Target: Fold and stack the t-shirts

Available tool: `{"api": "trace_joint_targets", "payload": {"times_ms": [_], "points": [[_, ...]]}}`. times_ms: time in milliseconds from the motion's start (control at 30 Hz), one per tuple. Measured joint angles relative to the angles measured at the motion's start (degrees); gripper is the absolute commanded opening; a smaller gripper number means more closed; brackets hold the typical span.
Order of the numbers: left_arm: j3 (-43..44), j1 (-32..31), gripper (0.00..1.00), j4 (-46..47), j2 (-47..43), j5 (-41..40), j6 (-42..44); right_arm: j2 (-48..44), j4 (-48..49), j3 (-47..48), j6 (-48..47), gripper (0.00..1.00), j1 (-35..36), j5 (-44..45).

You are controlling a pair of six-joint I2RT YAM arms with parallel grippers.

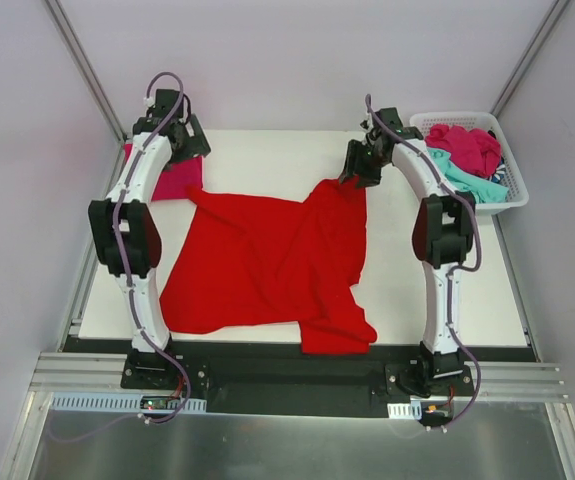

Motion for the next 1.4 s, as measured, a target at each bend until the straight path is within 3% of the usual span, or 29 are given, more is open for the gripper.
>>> {"api": "trace_joint_targets", "payload": {"times_ms": [267, 500, 700, 933, 1200, 1400], "points": [[-10.2, -7.8, 0.99, -0.6, -19.0, -1.9, 0.0, -20.2, -0.6, -8.3, -2.8, 0.54, 3.9, 2.7], [-22.3, -13.5, 0.99, -0.4, -29.3, -2.9, -2.3, -34.5, 0.0, -27.4, -3.1, 0.52, 8.2, 5.0], [-31.2, -15.1, 0.99, -2.3, -29.5, -3.3, -4.2, -35.1, 0.0, -41.5, -1.6, 0.50, 12.0, 7.2], [-39.5, -16.6, 0.99, -4.5, -34.1, -3.3, -6.1, -35.6, 1.1, -47.3, 0.5, 0.49, 19.1, 9.0], [-41.2, -16.6, 0.99, -5.2, -35.3, -3.7, -7.1, -35.2, 1.8, -49.0, 1.3, 0.50, 19.2, 9.9], [-38.9, -16.6, 0.99, -6.6, -33.9, -7.5, -7.1, -30.6, 0.9, -46.6, 1.1, 0.48, 19.0, 15.6]]}}
